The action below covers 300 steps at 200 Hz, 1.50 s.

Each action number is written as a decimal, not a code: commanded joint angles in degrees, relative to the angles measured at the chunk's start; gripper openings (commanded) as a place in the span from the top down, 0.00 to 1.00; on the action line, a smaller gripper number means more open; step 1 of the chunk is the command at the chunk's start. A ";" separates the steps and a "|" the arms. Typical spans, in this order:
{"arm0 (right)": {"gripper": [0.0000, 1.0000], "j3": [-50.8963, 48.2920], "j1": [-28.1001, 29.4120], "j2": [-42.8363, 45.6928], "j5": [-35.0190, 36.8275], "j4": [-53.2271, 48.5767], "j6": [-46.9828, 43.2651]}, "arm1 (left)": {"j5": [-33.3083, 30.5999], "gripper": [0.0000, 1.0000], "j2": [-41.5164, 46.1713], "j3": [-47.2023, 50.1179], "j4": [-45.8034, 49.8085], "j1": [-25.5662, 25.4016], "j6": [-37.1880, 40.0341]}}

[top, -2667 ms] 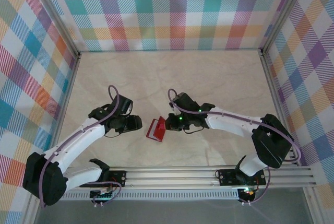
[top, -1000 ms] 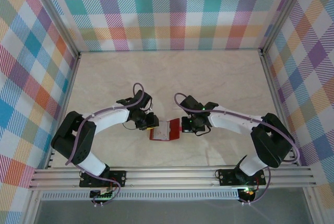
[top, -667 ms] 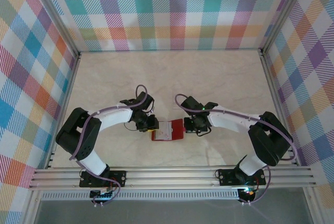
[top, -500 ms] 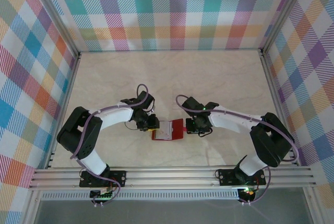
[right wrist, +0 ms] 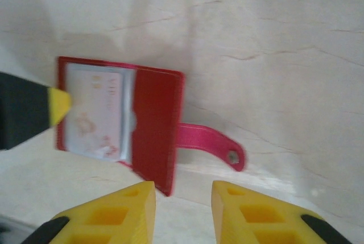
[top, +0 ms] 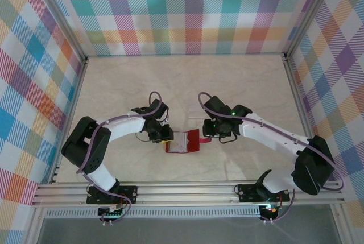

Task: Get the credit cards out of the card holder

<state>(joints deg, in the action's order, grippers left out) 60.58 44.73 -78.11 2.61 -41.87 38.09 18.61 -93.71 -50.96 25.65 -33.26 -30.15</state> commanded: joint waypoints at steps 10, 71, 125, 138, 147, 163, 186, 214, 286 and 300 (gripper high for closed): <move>0.72 0.41 -0.24 -2.80 -13.85 7.66 1.82 | 0.92 0.74 2.58 -1.92 2.54 -0.47 0.70; 0.77 -5.13 -0.26 -9.58 -17.16 15.69 4.29 | 2.87 0.74 2.79 -4.04 3.87 -1.98 0.33; 0.78 -7.78 -0.25 -14.39 -13.02 16.37 2.98 | 0.79 0.73 -0.01 -4.06 4.96 -4.27 0.68; 0.78 -8.42 -0.25 -15.58 -12.48 17.01 2.92 | -0.92 0.73 -2.13 -4.35 6.12 -4.36 1.46; 0.78 -8.86 -0.26 -16.42 -12.30 17.46 2.87 | -1.69 0.73 -3.47 -4.41 6.92 -4.36 1.80; 0.78 -9.74 -0.25 -17.91 -11.97 18.32 3.05 | -2.26 0.73 -4.43 -3.67 6.41 -4.35 1.82; 0.79 -10.22 -0.26 -19.37 -10.76 17.85 3.39 | -2.61 0.75 -5.32 -3.11 6.10 -4.36 1.78; 0.79 -9.35 -0.26 -18.67 -9.60 15.53 3.66 | -2.87 0.76 -4.79 -3.01 6.16 -4.36 2.09; 0.77 -7.48 -0.24 -13.16 -16.48 20.35 4.27 | -3.38 0.76 -1.97 -4.70 7.02 -4.36 1.76; 0.76 -7.42 -0.41 -13.60 -19.02 22.89 4.95 | -3.87 0.76 -1.85 -5.25 7.43 -4.36 1.85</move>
<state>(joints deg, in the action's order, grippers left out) 51.77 44.47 -92.49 -11.53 -23.44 41.58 17.93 -96.25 -55.42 29.89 -37.39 -28.86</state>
